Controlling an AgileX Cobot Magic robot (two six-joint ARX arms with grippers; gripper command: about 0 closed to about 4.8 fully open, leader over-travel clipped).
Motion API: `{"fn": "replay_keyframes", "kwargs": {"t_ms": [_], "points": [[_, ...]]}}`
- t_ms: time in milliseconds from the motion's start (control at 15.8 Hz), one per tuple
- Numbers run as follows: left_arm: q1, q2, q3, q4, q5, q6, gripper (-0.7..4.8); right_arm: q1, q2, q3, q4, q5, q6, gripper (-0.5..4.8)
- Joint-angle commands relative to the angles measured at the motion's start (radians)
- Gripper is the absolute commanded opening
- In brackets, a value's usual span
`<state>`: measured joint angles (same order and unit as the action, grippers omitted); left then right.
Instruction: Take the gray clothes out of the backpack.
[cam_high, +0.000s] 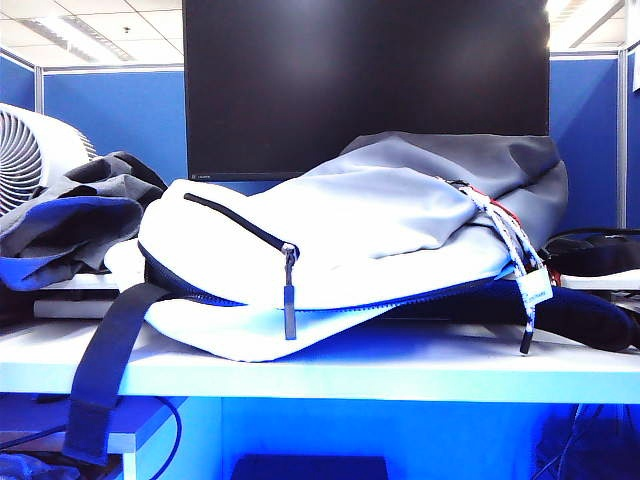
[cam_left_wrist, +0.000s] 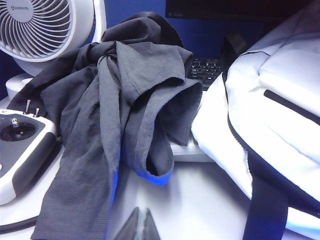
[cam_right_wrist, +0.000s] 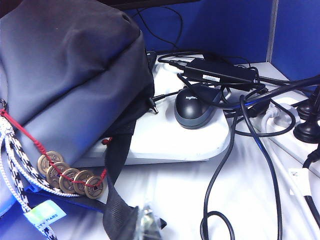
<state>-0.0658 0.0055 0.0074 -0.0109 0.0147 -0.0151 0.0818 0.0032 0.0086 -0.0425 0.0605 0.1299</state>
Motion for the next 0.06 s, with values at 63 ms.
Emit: {"fn": "replay_keyframes", "kwargs": {"t_ms": [63], "points": [[0.000, -0.002, 0.000, 0.016, 0.000, 0.007, -0.05, 0.000, -0.002, -0.008, 0.016, 0.000, -0.003, -0.05]]}}
